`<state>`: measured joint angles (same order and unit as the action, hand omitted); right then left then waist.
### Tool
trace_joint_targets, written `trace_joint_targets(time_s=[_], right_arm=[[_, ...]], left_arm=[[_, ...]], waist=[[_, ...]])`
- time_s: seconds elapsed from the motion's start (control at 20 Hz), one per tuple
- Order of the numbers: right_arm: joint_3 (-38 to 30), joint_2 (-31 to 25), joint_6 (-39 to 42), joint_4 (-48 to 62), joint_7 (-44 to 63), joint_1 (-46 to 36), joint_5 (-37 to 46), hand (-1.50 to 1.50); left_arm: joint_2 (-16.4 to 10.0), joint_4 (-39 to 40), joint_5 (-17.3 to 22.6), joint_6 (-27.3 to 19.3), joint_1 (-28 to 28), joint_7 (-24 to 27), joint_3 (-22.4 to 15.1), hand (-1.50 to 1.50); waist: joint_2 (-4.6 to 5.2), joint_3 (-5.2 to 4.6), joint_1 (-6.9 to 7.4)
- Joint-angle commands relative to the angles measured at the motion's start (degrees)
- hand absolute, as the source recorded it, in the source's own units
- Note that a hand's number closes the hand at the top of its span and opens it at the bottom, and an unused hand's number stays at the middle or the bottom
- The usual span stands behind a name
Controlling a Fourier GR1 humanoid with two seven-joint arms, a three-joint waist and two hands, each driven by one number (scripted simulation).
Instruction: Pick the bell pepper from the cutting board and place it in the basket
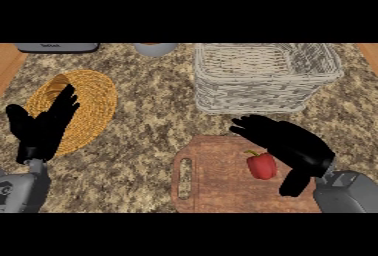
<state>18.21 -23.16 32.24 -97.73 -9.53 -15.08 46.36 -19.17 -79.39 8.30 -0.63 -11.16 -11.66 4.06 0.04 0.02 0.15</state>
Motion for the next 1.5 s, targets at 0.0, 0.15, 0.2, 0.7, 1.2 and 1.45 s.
trace_joint_targets(time_s=[0.0,0.15,0.2,0.7,1.2,1.45], right_arm=[[-0.69,0.11,-3.97,2.4,-5.45,2.89,3.89,-1.5],[-3.86,0.37,1.22,4.22,-6.21,-1.65,2.57,-1.5],[-3.61,1.4,3.25,-0.77,-3.91,0.96,2.13,-1.5],[-5.36,0.56,3.45,5.05,-14.06,1.23,4.47,-1.5],[-2.88,5.02,-0.16,3.73,-9.37,1.3,12.7,-1.5],[0.84,4.55,-6.49,5.73,-12.73,6.47,18.77,1.5]], left_arm=[[1.32,-1.49,-1.33,0.0,-0.34,-1.31,0.33,0.0],[2.74,0.94,-2.79,-0.62,-2.23,-1.36,0.31,0.0],[1.21,3.33,-1.5,1.67,-2.17,1.11,2.99,0.0],[2.8,0.3,-3.66,2.19,-0.64,-1.85,2.74,0.0],[4.46,3.83,-4.9,1.86,-4.57,0.36,3.74,0.0],[2.92,0.4,-3.84,4.32,-1.21,-0.82,5.18,0.0]], waist=[[-0.05,-0.01,-0.12],[-0.02,-0.02,-0.14],[-0.05,-0.03,-0.24],[-0.04,-0.01,-0.05],[-0.01,-0.03,-0.22],[-0.05,-0.01,-0.07]])
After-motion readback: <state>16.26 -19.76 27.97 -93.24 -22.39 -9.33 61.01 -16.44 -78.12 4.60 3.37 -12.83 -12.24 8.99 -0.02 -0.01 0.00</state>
